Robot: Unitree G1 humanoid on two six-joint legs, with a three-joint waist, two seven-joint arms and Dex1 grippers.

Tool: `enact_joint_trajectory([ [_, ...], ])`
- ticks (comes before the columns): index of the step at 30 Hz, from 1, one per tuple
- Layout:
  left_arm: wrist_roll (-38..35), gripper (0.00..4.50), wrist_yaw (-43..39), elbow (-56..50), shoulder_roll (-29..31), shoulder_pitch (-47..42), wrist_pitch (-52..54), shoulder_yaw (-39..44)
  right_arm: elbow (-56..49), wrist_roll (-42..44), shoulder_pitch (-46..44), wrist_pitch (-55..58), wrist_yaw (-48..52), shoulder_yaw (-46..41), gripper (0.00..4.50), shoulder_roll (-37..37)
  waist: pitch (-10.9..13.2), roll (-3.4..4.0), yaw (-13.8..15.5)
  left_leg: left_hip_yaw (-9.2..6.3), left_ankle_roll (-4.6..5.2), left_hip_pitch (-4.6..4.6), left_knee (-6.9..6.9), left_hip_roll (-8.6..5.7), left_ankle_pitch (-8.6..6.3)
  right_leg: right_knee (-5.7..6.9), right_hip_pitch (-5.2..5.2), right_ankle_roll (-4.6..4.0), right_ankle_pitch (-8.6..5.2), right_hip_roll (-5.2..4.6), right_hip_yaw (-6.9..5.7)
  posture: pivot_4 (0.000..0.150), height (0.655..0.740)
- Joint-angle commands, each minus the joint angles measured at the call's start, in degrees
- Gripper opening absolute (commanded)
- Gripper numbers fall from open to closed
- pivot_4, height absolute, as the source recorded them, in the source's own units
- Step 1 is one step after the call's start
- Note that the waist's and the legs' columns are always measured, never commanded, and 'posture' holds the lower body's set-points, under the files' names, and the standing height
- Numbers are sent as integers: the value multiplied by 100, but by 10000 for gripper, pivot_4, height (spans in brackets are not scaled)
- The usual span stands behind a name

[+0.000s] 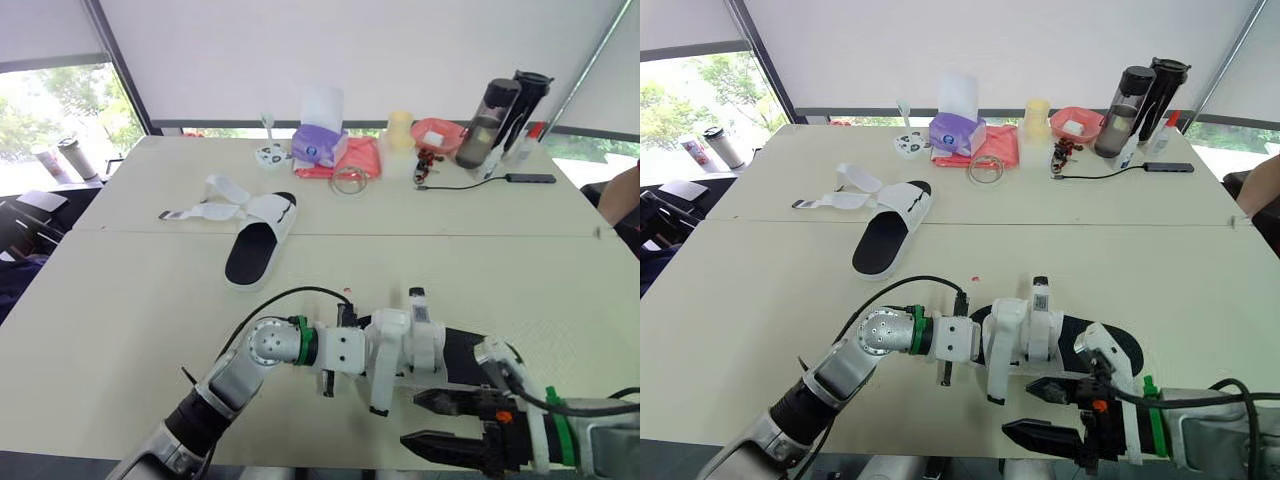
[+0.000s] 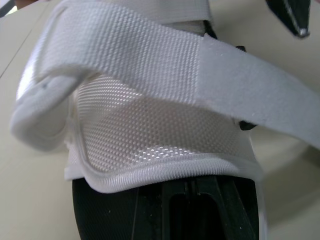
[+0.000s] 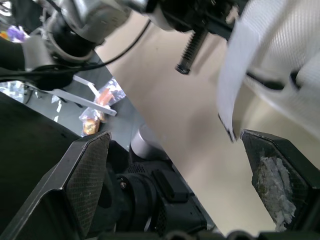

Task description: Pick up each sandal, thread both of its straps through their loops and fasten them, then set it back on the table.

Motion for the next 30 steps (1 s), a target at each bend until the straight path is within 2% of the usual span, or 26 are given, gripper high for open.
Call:
enact_joint_trajectory([
  [1,-23,0,-183,-147,29,150,165,-307,-198,-50,39,-174,-264,124,44516,153,0,0,-2,1,0,0,0,-1,0,0,0,0,0,-1,1,1500,7400],
  [10,-9,0,-195,-82,27,105,193,-318,137,-143,-154,-343,-933,544,44516,665,1,-1,-5,1,-3,0,-1,-1,-2,-1,-1,0,0,0,1,1500,7400],
  [15,15,0,-181,-28,21,87,161,-310,382,128,-290,-360,-1209,601,44516,937,0,0,-8,0,-3,0,-3,0,-2,-1,-2,0,-1,0,1,1500,7400],
  [20,56,0,-145,18,30,75,128,-300,622,822,-432,-267,-1219,761,44516,982,1,-2,-13,0,-3,1,-1,0,-2,-1,0,0,0,1,1,1500,7400],
  [25,108,0,-99,79,64,73,88,-279,880,705,-771,-314,-1367,1070,44516,1163,1,-2,-16,-1,-3,1,-2,1,-2,-1,0,0,0,1,1,1500,7400],
  [28,126,0,-75,77,93,95,70,-274,941,533,-896,-299,-1345,1232,36718,1183,1,-1,-18,0,-3,1,-1,1,-2,-1,-1,0,0,1,1,1500,7400],
  [30,130,0,-60,73,111,110,62,-267,967,474,-936,-291,-1334,1290,26950,1189,0,-1,-17,0,-4,1,-2,1,-2,-1,-1,0,0,0,1,1500,7400],
])
